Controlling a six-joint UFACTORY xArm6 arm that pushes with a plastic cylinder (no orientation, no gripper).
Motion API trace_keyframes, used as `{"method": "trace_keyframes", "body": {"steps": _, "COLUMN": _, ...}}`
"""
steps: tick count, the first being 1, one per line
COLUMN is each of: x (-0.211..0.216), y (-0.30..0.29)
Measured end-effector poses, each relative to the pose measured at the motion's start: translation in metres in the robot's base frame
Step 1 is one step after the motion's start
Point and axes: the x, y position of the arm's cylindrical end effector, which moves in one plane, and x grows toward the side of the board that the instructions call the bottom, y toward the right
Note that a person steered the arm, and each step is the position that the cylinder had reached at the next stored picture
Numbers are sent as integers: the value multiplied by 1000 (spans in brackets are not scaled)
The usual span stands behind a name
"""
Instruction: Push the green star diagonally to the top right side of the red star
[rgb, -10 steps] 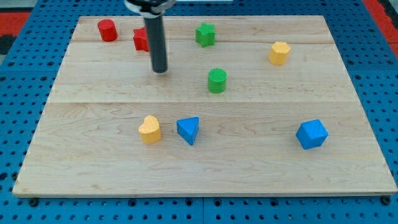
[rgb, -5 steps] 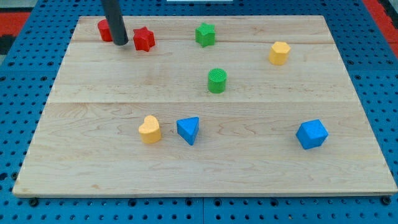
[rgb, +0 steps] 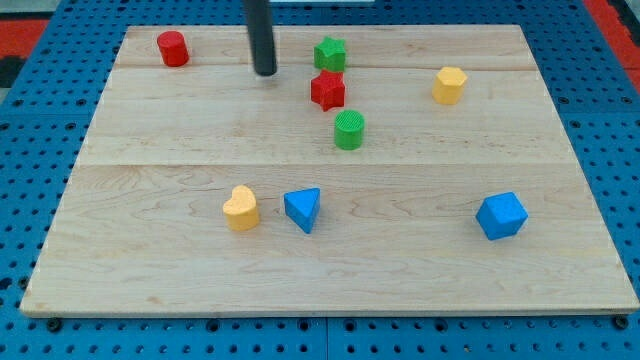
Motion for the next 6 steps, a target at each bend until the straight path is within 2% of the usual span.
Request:
{"method": "trace_keyframes", "body": {"steps": 1, "x": -17, "y": 70}}
{"method": "trace_keyframes", "body": {"steps": 3, "x": -75, "y": 79}}
{"method": "trace_keyframes", "body": {"steps": 4, "x": -29, "y": 138}}
{"method": "trace_keyframes", "body": {"steps": 5, "x": 21, "y": 114}}
{"method": "trace_keyframes", "body": {"steps": 6, "x": 28, "y": 108}}
